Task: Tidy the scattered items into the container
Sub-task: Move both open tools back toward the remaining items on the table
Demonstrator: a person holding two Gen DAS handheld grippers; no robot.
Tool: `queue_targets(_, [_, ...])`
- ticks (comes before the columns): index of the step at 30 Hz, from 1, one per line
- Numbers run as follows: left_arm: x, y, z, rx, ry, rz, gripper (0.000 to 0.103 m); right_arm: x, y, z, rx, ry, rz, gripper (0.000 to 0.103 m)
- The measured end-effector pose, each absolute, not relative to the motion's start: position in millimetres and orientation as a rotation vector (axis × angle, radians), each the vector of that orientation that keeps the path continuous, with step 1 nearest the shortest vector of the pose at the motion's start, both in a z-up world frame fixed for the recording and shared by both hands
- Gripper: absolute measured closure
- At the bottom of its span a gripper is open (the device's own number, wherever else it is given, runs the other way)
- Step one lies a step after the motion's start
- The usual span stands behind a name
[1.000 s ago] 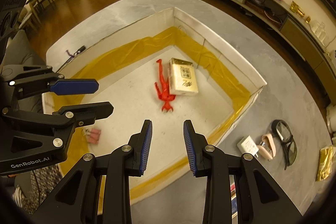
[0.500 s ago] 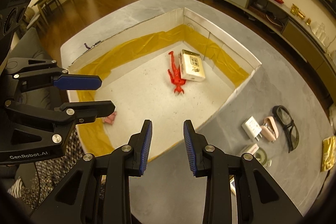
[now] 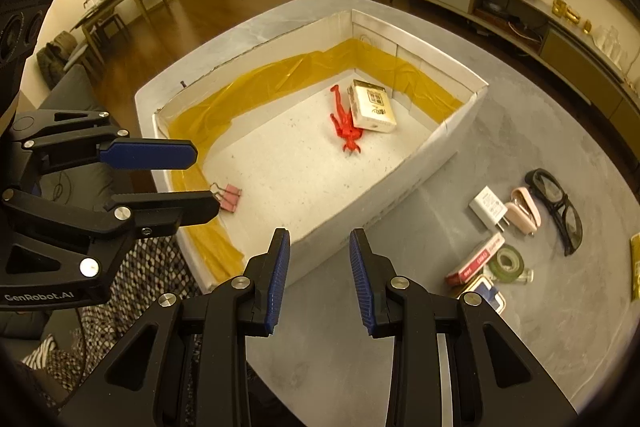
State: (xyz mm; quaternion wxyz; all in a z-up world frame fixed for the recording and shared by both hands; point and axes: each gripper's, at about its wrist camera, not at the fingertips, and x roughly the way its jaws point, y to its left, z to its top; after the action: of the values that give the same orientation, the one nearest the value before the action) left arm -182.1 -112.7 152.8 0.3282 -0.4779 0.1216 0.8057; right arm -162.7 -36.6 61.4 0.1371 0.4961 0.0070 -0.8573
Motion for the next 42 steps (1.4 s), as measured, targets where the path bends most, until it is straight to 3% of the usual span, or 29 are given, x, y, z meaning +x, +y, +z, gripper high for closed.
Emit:
queue_targets(27, [-112,-81,151,-1.156,0.335,2.065,0.055,-91,23,50,1.232,-0.265,-2.524,0.069])
queue_targets(42, [-101,-21,122,-1.169,0.336,1.976,0.053,-76,101,8,1.272,-0.508,-2.615,0.069])
